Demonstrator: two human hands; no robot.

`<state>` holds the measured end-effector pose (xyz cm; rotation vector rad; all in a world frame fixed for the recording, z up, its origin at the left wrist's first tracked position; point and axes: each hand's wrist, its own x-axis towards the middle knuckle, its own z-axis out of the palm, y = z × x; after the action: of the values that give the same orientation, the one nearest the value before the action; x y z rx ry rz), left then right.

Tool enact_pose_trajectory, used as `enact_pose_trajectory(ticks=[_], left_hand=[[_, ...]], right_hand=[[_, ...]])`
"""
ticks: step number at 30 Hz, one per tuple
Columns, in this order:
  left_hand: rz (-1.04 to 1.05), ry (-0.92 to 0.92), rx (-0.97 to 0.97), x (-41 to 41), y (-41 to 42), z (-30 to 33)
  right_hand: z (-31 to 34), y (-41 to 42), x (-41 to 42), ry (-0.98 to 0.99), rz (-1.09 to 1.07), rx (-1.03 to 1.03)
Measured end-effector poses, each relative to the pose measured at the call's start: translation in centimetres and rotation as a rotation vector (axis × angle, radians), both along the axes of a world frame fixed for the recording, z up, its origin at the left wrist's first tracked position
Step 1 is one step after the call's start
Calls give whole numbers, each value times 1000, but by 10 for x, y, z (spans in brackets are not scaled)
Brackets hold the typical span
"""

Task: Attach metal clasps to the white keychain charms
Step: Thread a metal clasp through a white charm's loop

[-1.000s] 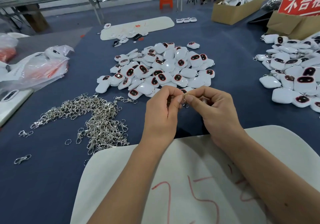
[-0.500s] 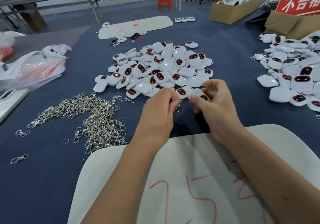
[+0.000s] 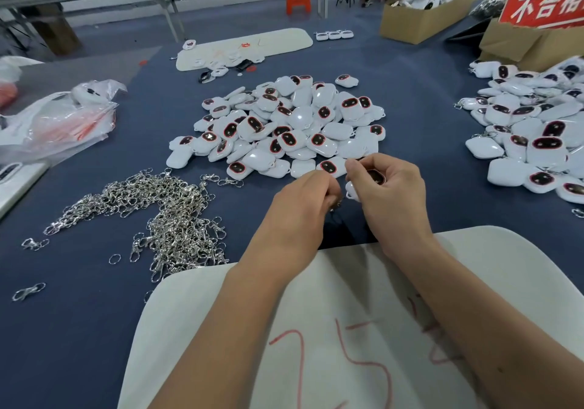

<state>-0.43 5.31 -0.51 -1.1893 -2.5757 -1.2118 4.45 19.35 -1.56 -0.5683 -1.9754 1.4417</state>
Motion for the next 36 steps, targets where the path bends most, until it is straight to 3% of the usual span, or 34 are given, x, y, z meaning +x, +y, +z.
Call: enact_pose_trajectory(ticks=[12,18,25,36], left_hand=[[-11,-13,-1,5,5,-6],[46,-54,43,1,6,-4],[-6,-67,-38,4,5,-3],[-22,-60,-49,6,5,-2]], right_hand=[[4,-4,1,-85,-22,109],[2,-13,4,-112,-39,258],[4,-7,4,3,-159,127],[5,-11,4,-48,-86,193]])
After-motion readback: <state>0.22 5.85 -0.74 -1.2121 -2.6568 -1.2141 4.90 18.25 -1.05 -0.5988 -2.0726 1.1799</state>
